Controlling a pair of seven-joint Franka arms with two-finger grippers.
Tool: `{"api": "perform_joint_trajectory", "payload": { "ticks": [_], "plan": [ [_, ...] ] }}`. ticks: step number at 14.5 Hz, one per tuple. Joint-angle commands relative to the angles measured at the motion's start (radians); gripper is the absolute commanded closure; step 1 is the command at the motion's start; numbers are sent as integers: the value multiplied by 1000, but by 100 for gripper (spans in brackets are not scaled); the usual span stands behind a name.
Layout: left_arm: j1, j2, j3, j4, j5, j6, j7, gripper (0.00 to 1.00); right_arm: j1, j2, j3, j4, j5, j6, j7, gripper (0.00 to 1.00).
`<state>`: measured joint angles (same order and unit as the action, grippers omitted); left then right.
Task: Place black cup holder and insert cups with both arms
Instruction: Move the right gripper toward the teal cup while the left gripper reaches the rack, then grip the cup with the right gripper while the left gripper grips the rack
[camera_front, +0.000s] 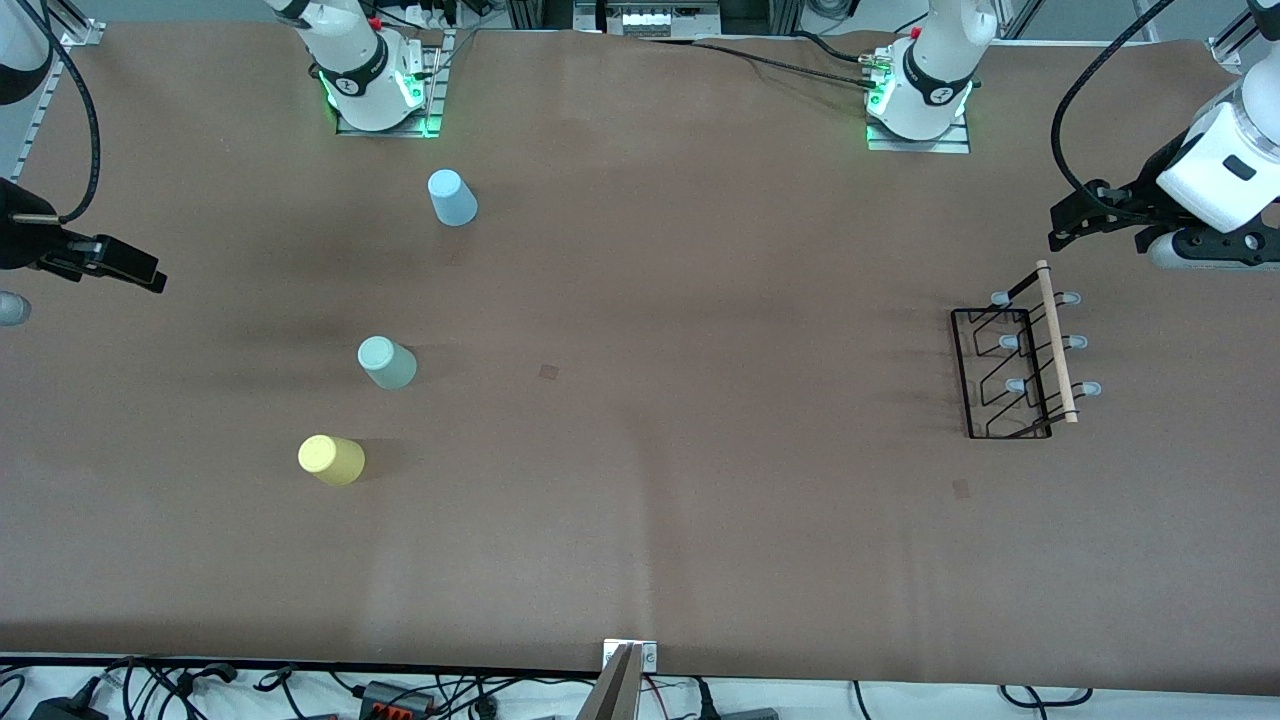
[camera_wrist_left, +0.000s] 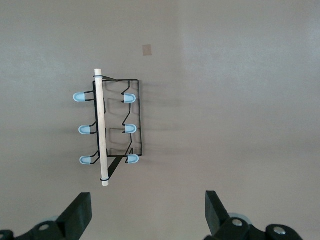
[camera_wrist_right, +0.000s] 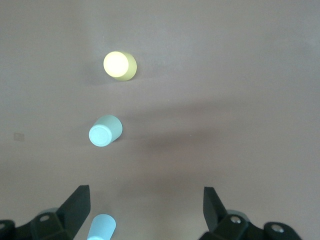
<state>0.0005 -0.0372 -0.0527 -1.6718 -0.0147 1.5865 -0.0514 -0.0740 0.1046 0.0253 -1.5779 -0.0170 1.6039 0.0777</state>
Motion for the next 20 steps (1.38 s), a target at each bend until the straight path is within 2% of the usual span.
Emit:
{"api": "perform_joint_trajectory", "payload": {
  "ticks": [1, 2, 5, 7, 9, 10, 14, 18, 20],
  "plan": [
    [1, 28, 2, -3, -7, -13, 4, 0, -1, -37, 31, -121, 11, 62, -7, 0],
    [-10, 71, 2, -2, -7, -38, 1, 0, -1, -51, 51, -183, 11, 127, -7, 0],
    [-2, 153, 2, 90, -7, -141, 7, 0, 8, -54, 87, -328, 12, 285, 2, 0],
    [7, 210, 16, 119, -4, -148, 21, 0, 16, -46, 120, -431, 12, 445, 10, 0],
    [61, 261, 16, 119, 42, -111, 94, 0, 34, -14, 122, -510, 11, 615, 13, 0],
    [76, 273, 16, 100, 85, -46, 123, 0, 37, 6, 122, -521, 11, 660, 13, 0],
    [125, 254, 16, -14, 95, 130, 217, 1, 60, 107, 123, -522, 11, 766, 11, 0],
    [154, 160, 16, -273, 95, 430, 239, 1, 80, 180, 128, -522, 11, 824, 13, 0],
    [156, 152, 16, -324, 93, 480, 239, 1, 80, 199, 128, -524, 12, 831, 14, 0]
  ]
}}
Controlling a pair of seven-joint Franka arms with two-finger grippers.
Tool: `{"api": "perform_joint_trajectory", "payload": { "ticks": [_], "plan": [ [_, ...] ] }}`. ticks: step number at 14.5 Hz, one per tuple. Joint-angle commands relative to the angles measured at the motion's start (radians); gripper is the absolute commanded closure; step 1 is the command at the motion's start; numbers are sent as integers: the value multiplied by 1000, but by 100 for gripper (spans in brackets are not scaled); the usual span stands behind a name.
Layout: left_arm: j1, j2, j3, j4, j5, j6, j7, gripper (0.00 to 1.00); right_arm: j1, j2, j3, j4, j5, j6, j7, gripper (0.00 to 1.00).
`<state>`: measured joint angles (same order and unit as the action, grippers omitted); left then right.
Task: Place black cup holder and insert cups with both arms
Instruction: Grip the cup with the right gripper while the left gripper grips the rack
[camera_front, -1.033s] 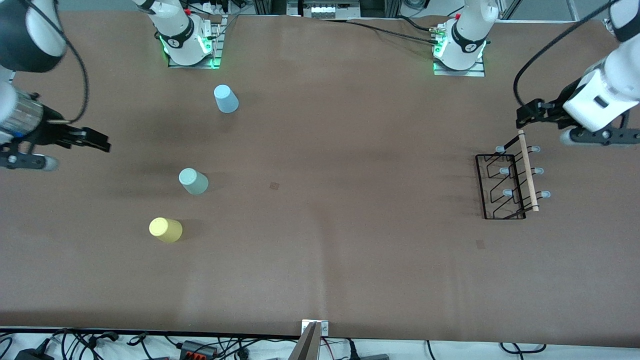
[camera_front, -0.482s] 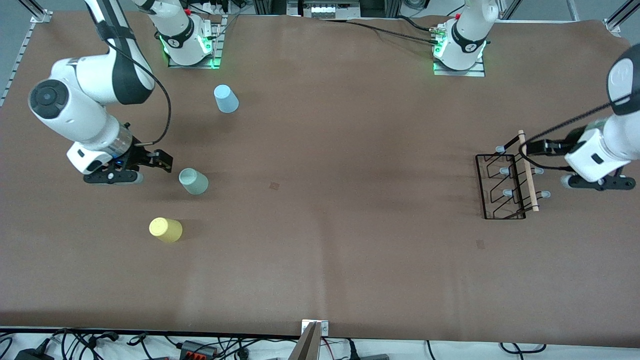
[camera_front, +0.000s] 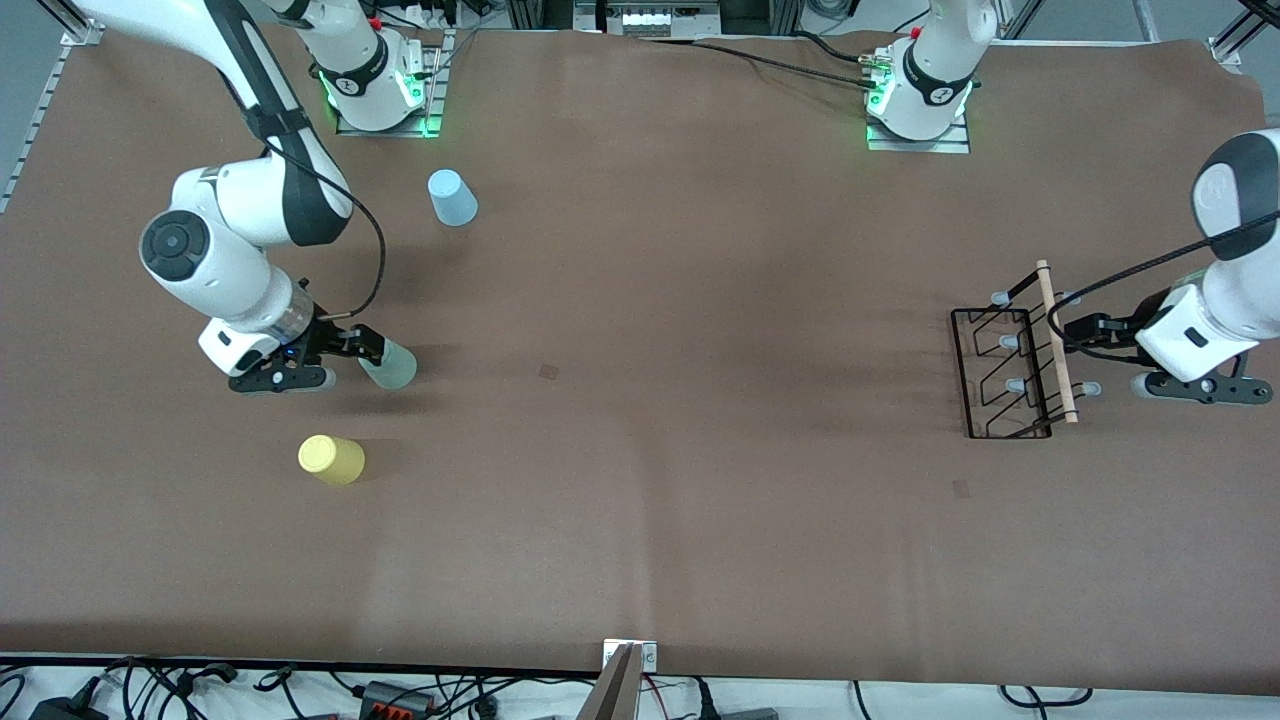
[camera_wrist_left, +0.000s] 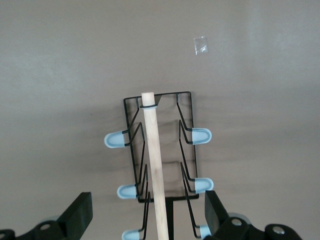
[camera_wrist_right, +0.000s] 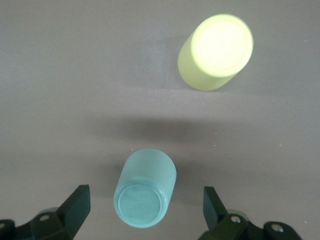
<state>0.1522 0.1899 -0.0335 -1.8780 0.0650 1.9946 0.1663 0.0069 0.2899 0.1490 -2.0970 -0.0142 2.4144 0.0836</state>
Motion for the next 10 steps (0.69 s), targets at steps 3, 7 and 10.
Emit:
{"api": "perform_joint_trajectory", "payload": {
  "ticks": [3, 7, 10],
  "plan": [
    [6, -75, -3, -174, 13, 134, 21, 1, 2, 12, 6, -31, 10, 20, 10, 0],
    [24, -66, -3, -242, 13, 197, 21, 6, 2, 21, 15, -51, 10, 20, 56, 0],
    [26, -66, -3, -267, 13, 201, 12, 30, 2, 31, 27, -75, 10, 29, 96, 0]
  ]
}}
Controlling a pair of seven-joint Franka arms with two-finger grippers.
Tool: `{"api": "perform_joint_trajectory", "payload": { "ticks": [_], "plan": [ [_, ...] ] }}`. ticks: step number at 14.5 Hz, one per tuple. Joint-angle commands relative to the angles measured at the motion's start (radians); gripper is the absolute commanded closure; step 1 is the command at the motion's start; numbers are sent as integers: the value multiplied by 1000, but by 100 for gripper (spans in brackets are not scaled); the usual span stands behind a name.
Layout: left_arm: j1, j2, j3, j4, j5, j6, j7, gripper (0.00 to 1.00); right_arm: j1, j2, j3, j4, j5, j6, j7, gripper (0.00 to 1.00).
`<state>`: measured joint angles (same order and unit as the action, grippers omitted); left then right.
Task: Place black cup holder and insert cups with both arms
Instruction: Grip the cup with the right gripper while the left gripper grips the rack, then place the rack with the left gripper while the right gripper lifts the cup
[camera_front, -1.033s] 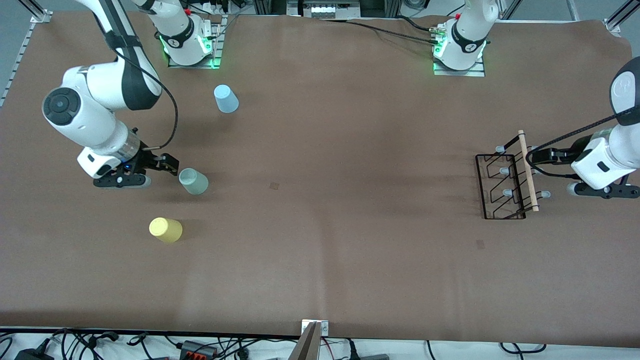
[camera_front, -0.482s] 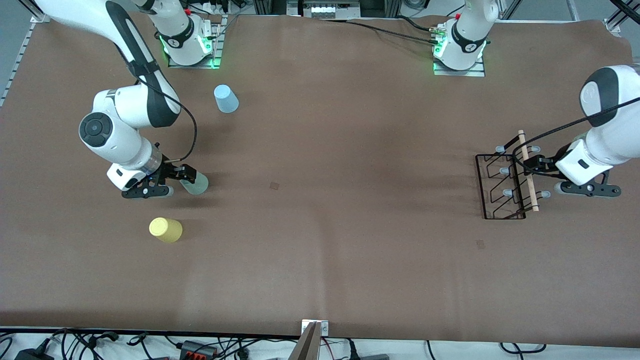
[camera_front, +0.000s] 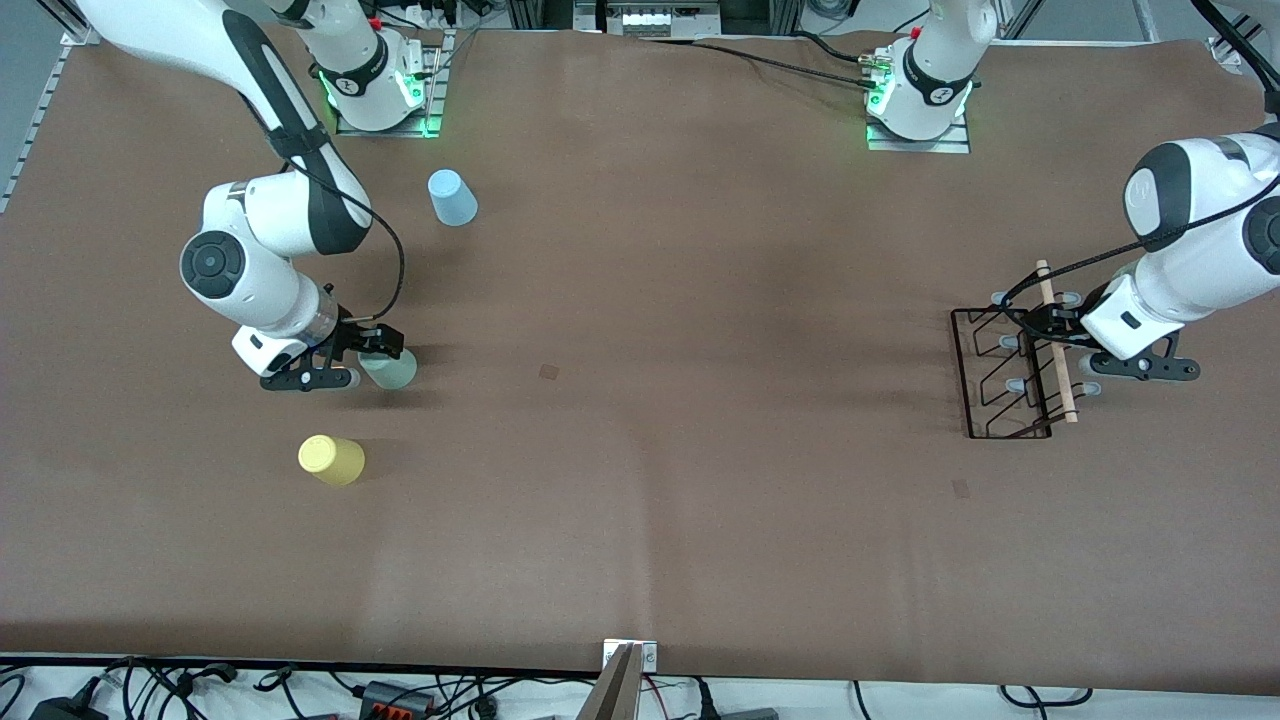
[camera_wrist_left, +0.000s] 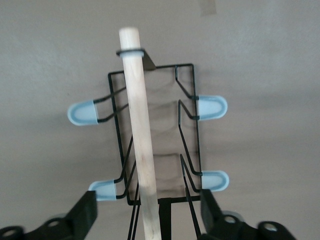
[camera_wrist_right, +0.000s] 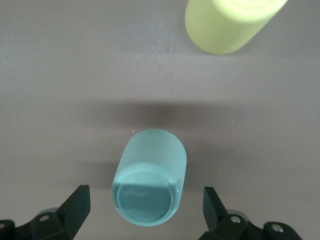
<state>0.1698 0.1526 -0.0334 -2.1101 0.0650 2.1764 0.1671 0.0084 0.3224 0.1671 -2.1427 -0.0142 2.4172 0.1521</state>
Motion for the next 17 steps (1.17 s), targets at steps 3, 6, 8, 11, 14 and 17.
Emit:
{"api": "perform_joint_trajectory", "payload": {
  "ticks": [3, 6, 8, 11, 14, 17],
  "plan": [
    [8, -25, -3, -44, 12, 6, -3, 58, 1, 7, 9, -51, 10, 56, 27, 0],
    [8, -25, -3, -37, 12, -18, -3, 82, 1, 9, 9, -54, 10, 56, 27, 0],
    [17, -25, -5, -34, 10, -20, -5, 89, 1, 9, 9, -55, 10, 56, 27, 0],
    [17, -28, -10, -11, 12, -36, 3, 98, -1, 9, 9, -57, 10, 57, 27, 0],
    [4, -33, -58, 108, 9, -178, -21, 99, -1, 12, 9, -55, 10, 83, 27, 0],
    [-1, -25, -211, 255, 4, -389, -95, 99, -1, 15, 9, -54, 10, 85, 26, 0]
  ]
}}
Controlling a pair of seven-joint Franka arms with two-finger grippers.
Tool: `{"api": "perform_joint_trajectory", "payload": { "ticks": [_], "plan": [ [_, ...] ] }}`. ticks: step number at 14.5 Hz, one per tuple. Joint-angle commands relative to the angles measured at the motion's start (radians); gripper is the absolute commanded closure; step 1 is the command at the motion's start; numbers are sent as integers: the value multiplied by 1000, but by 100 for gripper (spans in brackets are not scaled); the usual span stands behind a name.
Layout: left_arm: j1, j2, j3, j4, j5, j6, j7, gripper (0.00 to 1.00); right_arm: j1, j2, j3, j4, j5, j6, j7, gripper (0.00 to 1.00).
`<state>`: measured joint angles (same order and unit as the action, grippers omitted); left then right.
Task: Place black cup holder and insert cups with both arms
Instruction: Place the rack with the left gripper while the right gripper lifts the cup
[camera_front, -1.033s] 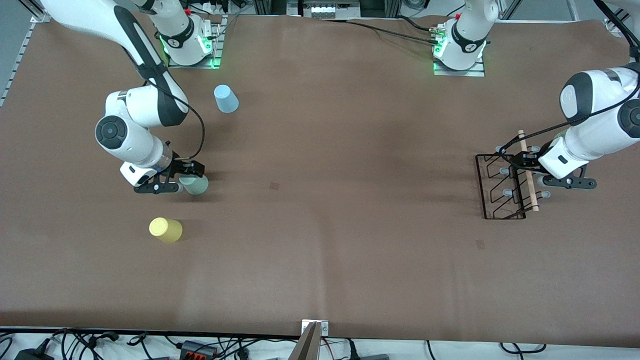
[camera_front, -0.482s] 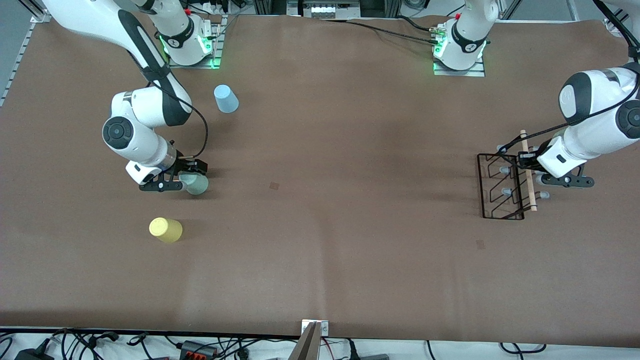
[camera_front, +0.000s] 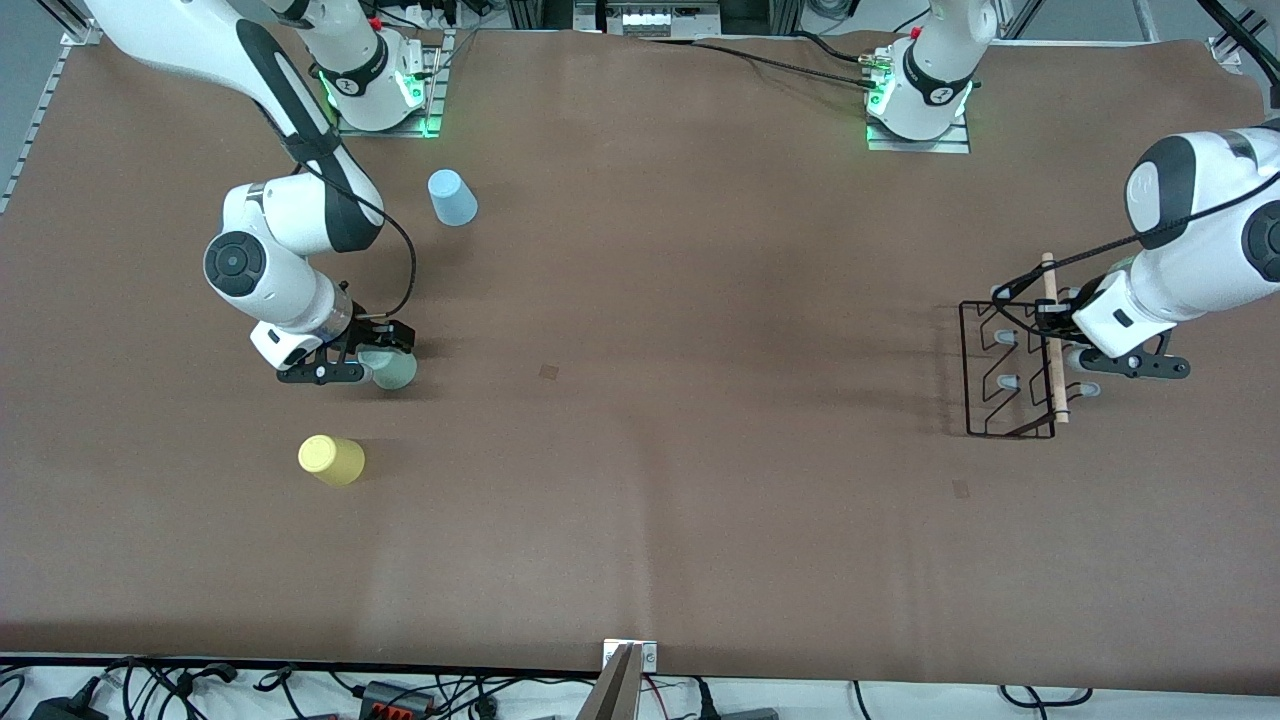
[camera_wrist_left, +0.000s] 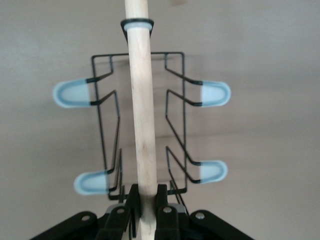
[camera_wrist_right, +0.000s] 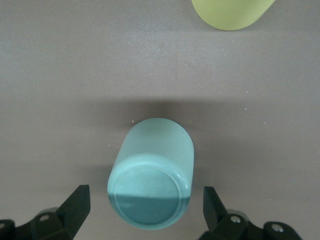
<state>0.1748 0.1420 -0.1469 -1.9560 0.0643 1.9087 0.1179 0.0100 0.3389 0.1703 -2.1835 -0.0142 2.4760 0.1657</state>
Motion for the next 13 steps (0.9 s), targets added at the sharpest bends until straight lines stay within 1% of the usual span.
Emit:
{"api": "perform_joint_trajectory", "payload": {
  "ticks": [1, 3, 4, 5, 7, 9, 11, 12, 13],
  "plan": [
    [-6, -10, -164, 124, 3, -125, -56, 99, -2, -1, 6, -13, 10, 26, 14, 0],
    [-8, 1, -265, 129, -17, -120, -124, 99, -4, -1, 6, -13, 10, 35, 12, 0],
    [-8, 5, -319, 132, -52, -112, -182, 99, -4, 0, 6, -13, 10, 43, 12, 0],
    [-9, 22, -371, 140, -87, -97, -254, 99, -4, 5, 6, -12, 10, 49, 14, 0],
    [-24, 62, -462, 144, -107, -50, -415, 99, -5, 8, 6, -10, 8, 57, 12, 0],
    [-84, 117, -519, 147, -107, 28, -576, 99, -5, 11, 6, -10, 8, 66, 12, 0],
    [-197, 189, -520, 183, -106, 93, -731, 99, -5, 14, 6, -10, 8, 67, 12, 1],
    [-236, 224, -519, 209, -100, 117, -791, 99, -5, 14, 6, -10, 8, 67, 12, 11],
    [-276, 275, -519, 250, -95, 142, -855, 99, -5, 14, 6, -10, 8, 67, 12, 26]
  ]
}}
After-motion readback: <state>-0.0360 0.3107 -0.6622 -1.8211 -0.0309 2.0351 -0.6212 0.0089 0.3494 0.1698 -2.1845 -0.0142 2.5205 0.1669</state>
